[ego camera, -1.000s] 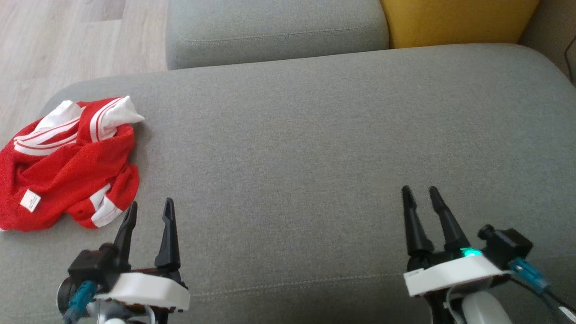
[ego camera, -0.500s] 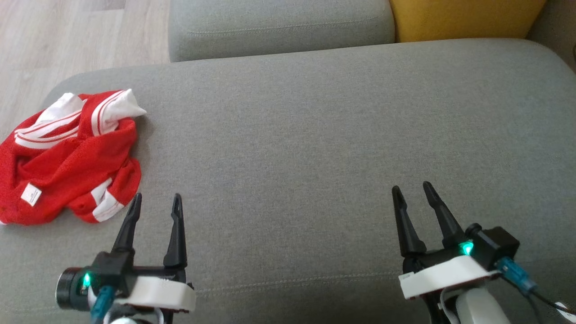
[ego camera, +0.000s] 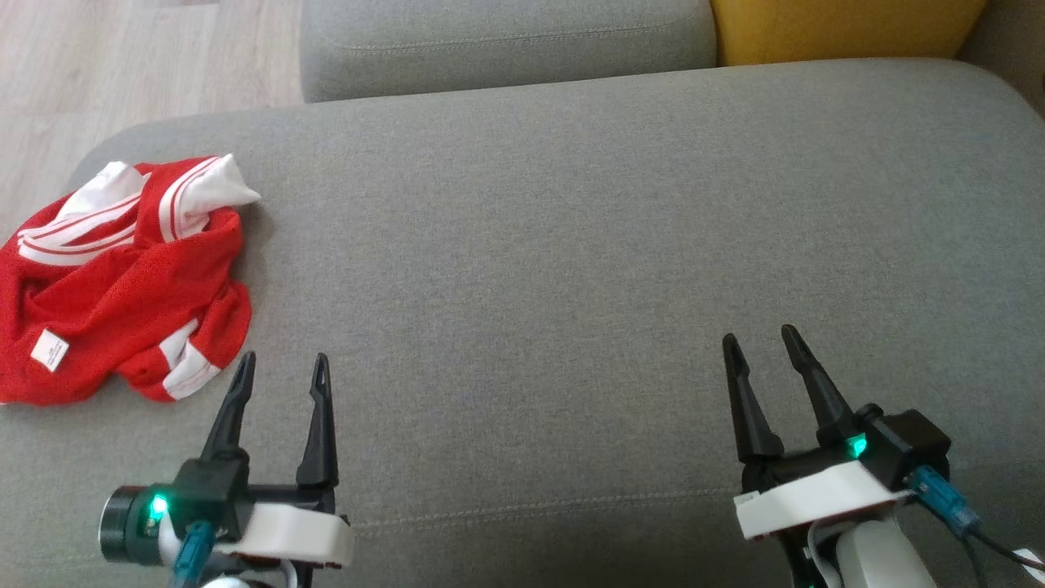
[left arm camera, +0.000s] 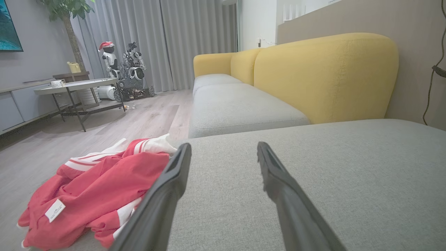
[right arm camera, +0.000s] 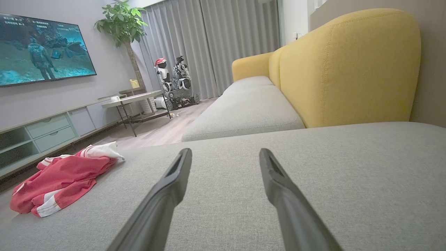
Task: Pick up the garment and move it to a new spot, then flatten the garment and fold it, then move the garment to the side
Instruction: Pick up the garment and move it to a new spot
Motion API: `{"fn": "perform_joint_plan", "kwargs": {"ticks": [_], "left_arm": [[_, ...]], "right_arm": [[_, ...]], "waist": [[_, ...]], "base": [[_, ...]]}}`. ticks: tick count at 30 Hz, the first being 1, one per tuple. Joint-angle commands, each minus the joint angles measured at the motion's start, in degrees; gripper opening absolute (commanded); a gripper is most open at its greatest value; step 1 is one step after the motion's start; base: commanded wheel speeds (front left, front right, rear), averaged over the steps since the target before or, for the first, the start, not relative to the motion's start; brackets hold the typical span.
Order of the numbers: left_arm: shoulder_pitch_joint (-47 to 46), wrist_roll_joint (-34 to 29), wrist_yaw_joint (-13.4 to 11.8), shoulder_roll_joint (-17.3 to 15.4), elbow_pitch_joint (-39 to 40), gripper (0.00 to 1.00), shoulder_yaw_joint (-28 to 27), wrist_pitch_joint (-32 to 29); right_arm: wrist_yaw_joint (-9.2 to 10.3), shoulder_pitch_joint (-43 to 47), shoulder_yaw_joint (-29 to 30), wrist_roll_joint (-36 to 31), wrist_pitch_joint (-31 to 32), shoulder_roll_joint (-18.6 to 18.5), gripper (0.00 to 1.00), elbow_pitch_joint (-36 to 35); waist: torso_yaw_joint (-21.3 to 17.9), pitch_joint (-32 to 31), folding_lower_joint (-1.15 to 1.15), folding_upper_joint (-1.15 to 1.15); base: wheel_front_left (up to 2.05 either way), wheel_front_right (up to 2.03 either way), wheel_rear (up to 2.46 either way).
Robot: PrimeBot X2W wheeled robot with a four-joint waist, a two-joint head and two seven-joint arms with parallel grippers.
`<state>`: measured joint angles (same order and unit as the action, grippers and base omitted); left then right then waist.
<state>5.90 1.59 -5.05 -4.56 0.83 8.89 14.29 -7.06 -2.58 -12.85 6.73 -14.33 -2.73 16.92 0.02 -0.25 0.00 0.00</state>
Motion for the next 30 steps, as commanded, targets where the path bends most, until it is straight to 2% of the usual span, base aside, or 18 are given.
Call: {"fn": "perform_joint_plan", "kwargs": {"ticks": [1, 12, 30], "left_arm": [[-2.0, -0.6, -0.1, 0.1, 1.7, 1.0, -2.0, 0.7], [-2.1, -0.7, -0.4, 0.6, 1.4, 1.0, -1.9, 0.7], [-0.8, -0.2, -2.3, 1.3, 3.4, 1.0, -3.7, 0.7]], "right_arm": [[-0.43, -3.0, -1.2, -0.3, -0.7, -0.1, 1.0, -2.1], [-0.43, -2.5, -0.9, -1.0, -0.7, -0.1, 1.0, -2.1], [-0.43, -1.0, -0.4, -1.8, -0.7, -0.1, 1.0, -3.8]], "waist": [[0.0, 0.1, 0.0, 0.0], [1.5, 0.2, 0.0, 0.0], [13.4, 0.0, 0.0, 0.0]], "base": [[0.0, 0.0, 0.0], [0.0, 0.0, 0.0], [0.0, 0.0, 0.0]]}}
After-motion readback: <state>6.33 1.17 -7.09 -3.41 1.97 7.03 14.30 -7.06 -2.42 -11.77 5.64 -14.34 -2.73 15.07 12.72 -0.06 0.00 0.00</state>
